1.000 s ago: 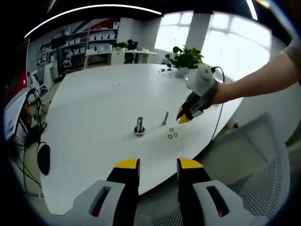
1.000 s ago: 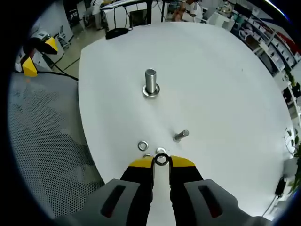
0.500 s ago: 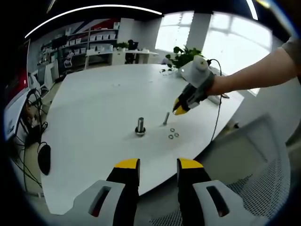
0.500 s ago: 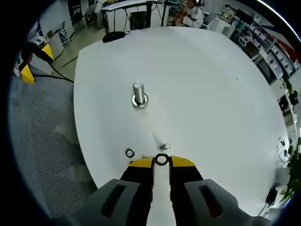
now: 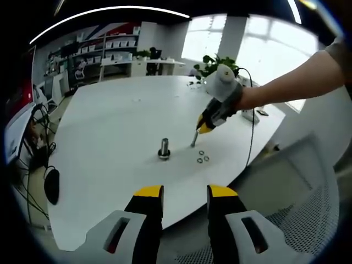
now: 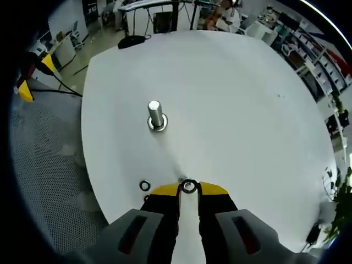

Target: Place the washer onto the threaded stud by aligning its center hole with the stud, sliding it down to the base, and recovering from edge contact or off-axis alignment until the washer reaches the visible bottom stop.

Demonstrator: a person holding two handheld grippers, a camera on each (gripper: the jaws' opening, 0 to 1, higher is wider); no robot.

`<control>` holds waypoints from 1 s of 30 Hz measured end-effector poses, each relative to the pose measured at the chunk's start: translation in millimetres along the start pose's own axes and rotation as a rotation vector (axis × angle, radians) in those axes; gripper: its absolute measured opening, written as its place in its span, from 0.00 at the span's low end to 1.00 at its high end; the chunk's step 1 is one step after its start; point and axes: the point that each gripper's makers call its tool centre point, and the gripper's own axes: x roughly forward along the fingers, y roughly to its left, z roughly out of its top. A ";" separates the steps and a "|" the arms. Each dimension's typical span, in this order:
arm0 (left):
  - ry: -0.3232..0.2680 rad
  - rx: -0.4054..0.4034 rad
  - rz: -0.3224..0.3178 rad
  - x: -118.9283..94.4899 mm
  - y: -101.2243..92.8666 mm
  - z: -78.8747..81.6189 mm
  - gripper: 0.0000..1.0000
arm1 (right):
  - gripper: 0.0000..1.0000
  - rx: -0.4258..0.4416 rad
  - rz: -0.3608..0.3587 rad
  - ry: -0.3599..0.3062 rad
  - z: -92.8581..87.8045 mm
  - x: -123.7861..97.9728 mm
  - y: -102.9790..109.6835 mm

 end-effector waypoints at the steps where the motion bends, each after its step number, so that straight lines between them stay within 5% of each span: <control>1: 0.000 0.000 0.000 0.0 0.1 0.0 0.29 | 0.13 0.001 0.003 0.004 -0.3 1.4 0.1; 30: 0.003 -0.004 0.005 -0.3 1.9 -1.3 0.29 | 0.14 -0.009 0.040 0.084 -17.0 39.9 1.5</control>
